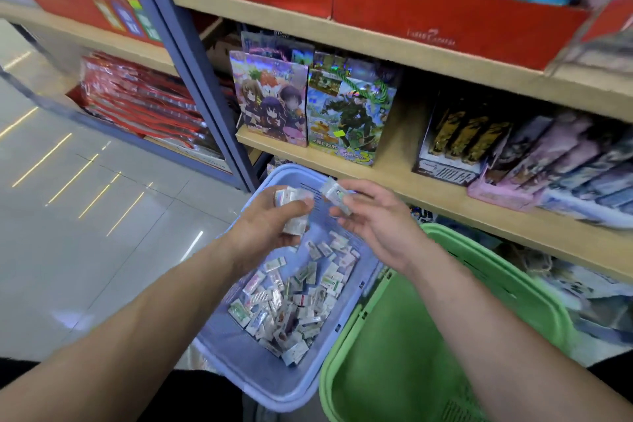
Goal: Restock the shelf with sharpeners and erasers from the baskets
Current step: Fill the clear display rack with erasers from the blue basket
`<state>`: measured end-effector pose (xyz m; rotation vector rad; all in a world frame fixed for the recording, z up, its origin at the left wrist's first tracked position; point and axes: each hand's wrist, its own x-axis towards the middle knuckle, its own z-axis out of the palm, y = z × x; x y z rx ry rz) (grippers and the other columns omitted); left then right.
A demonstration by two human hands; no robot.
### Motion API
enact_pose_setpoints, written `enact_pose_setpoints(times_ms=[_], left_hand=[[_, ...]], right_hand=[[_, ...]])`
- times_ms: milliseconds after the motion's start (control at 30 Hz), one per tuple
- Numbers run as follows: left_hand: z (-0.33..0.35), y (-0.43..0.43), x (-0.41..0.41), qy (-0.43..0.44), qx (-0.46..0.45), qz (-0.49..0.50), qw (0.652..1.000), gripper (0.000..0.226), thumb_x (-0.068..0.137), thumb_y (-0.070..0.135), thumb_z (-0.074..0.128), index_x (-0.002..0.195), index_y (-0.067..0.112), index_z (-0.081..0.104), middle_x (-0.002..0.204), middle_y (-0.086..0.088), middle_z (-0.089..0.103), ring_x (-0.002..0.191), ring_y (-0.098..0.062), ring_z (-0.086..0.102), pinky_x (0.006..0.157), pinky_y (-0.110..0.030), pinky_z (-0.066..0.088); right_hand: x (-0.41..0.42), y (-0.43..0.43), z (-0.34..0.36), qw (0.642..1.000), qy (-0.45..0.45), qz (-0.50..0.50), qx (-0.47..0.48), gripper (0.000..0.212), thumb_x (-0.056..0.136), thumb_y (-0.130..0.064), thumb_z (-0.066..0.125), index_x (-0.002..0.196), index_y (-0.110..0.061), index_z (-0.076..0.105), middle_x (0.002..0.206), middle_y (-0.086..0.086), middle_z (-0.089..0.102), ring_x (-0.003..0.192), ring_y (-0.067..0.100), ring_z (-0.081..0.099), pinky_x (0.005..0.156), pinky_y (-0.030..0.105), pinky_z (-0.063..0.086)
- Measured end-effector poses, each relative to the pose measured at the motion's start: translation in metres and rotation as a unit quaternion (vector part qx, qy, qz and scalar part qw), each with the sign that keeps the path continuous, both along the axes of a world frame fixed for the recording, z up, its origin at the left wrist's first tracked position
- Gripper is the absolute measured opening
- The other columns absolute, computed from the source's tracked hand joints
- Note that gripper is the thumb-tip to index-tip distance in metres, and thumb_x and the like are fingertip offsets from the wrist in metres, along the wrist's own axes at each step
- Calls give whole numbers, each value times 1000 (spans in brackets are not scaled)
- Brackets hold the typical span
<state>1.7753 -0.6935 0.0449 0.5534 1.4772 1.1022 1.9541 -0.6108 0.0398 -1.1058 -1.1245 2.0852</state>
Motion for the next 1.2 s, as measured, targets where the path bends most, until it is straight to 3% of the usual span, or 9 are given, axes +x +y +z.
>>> enact_pose_setpoints(times_ms=[200,400,567,800,900,967,1033,1100,1200], left_hand=[[75,14,30,73,83,-32,993,30,91,27,74,113,15,58,96,-11,59,76,-22,56,55,-27,49],[145,37,79,145,182,-88,969,30,94,25,70,119,20,54,85,-1,59,64,-10,57,58,-28,48],[190,64,109,172,244,-103,949,27,92,24,71,113,23,55,87,-2,61,70,-14,58,60,-35,49],[222,99,128,173,297,-85,935,29,93,24,71,116,21,54,88,-3,60,66,-10,57,54,-27,48],[219,104,127,171,296,-79,936,34,91,30,74,117,23,54,90,-6,61,67,-11,58,54,-26,49],[217,104,126,171,295,-74,937,33,92,27,72,119,21,54,90,-5,60,66,-8,57,53,-24,48],[216,105,124,167,292,-67,940,31,93,24,70,119,20,54,89,-3,60,65,-6,57,52,-23,48],[215,107,122,161,291,-57,941,29,93,23,70,118,21,55,89,-2,61,64,-5,58,52,-22,48],[214,109,119,161,290,-55,942,28,93,25,70,117,23,56,88,1,62,64,-3,59,53,-21,49]], right_hand=[[52,-2,73,979,-37,-112,164,23,89,2,70,98,-19,74,84,4,69,66,19,63,66,27,56],[104,-14,129,955,-37,-174,238,26,93,4,64,104,-18,74,81,-1,73,85,28,75,80,33,60],[137,-9,178,919,-68,-209,327,26,86,-1,73,91,-26,75,88,6,75,79,18,70,69,30,60],[175,46,225,851,-116,-279,429,22,85,-4,77,89,-25,73,86,-1,72,77,19,70,77,34,58],[178,82,241,835,-180,-276,441,18,88,-10,75,88,-28,73,85,-2,72,79,25,73,62,34,59],[177,105,248,798,-247,-275,475,15,86,-18,77,82,-32,73,86,-8,73,83,14,73,68,32,56],[173,123,255,755,-323,-251,512,14,85,-22,77,80,-33,72,85,-14,72,84,1,68,74,20,49],[168,134,258,751,-360,-204,514,14,85,-20,78,81,-31,71,81,-14,71,79,-3,65,68,9,45],[164,143,252,752,-383,-155,514,12,84,-18,79,84,-28,73,82,-8,73,81,4,68,78,24,53]])
